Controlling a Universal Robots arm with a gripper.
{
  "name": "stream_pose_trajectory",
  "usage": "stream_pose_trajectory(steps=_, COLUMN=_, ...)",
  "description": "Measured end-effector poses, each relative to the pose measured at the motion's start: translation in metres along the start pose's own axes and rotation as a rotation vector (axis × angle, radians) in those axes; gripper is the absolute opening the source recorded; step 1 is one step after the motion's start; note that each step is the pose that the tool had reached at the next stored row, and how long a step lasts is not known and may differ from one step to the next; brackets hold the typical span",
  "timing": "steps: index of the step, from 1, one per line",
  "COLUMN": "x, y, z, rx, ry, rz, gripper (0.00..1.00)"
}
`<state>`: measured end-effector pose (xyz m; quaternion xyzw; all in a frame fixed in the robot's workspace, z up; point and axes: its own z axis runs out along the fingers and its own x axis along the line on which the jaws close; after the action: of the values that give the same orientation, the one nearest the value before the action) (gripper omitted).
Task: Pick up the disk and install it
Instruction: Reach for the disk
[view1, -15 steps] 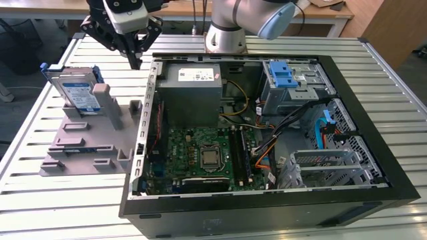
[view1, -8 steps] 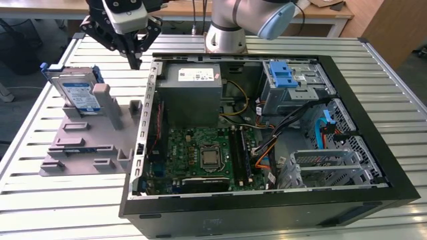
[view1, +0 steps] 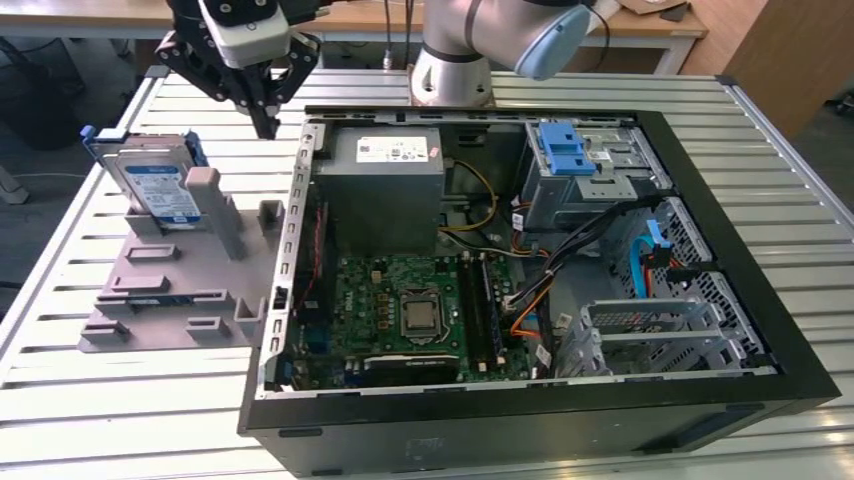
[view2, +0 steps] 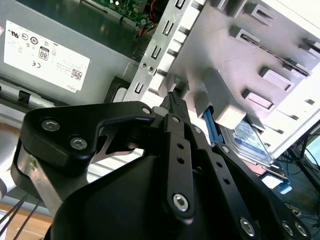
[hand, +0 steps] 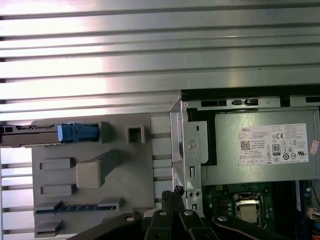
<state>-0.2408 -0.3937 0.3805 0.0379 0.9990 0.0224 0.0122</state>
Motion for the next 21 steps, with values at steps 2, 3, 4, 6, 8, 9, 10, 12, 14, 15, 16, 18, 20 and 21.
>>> stream_pose_trajectory(steps=2, x=0.0024, y=0.0004, z=0.0001, rx=0.0, ry=0.0005, rz=0.0, gripper=0.11)
stream_pose_trajectory(steps=3, x=0.0036, y=0.001, z=0.0001, rx=0.0, ry=0.0013, rz=0.0, gripper=0.11)
stream_pose_trajectory(steps=4, x=0.0048, y=0.0015, z=0.0002, rx=0.0002, ry=0.0028, rz=0.0, gripper=0.11)
stream_pose_trajectory(steps=6, x=0.0066, y=0.0024, z=0.0006, rx=0.0007, ry=0.0102, rz=0.001, gripper=0.11)
stream_pose_trajectory(steps=8, x=0.0075, y=0.003, z=0.0013, rx=0.0017, ry=0.0225, rz=0.003, gripper=0.11)
stream_pose_trajectory(steps=9, x=0.0081, y=0.0034, z=0.0017, rx=0.0021, ry=0.0281, rz=0.004, gripper=0.11)
stream_pose_trajectory(steps=10, x=0.0089, y=0.0037, z=0.0021, rx=0.0024, ry=0.0324, rz=0.004, gripper=0.11)
stream_pose_trajectory(steps=12, x=0.012, y=0.0044, z=0.0023, rx=0.0031, ry=0.0367, rz=0.004, gripper=0.11)
stream_pose_trajectory(steps=14, x=0.0161, y=0.0052, z=0.0026, rx=0.0029, ry=0.0368, rz=0.004, gripper=0.11)
stream_pose_trajectory(steps=15, x=0.0183, y=0.0058, z=0.0027, rx=0.0029, ry=0.0368, rz=0.005, gripper=0.11)
stream_pose_trajectory(steps=16, x=0.0205, y=0.0064, z=0.0028, rx=0.0029, ry=0.0368, rz=0.005, gripper=0.11)
stream_pose_trajectory(steps=18, x=0.025, y=0.0077, z=0.0031, rx=0.0028, ry=0.0367, rz=0.004, gripper=0.11)
stream_pose_trajectory(steps=20, x=0.0295, y=0.009, z=0.0035, rx=0.0029, ry=0.0368, rz=0.004, gripper=0.11)
stream_pose_trajectory(steps=21, x=0.0318, y=0.0098, z=0.0037, rx=0.0029, ry=0.0367, rz=0.004, gripper=0.11)
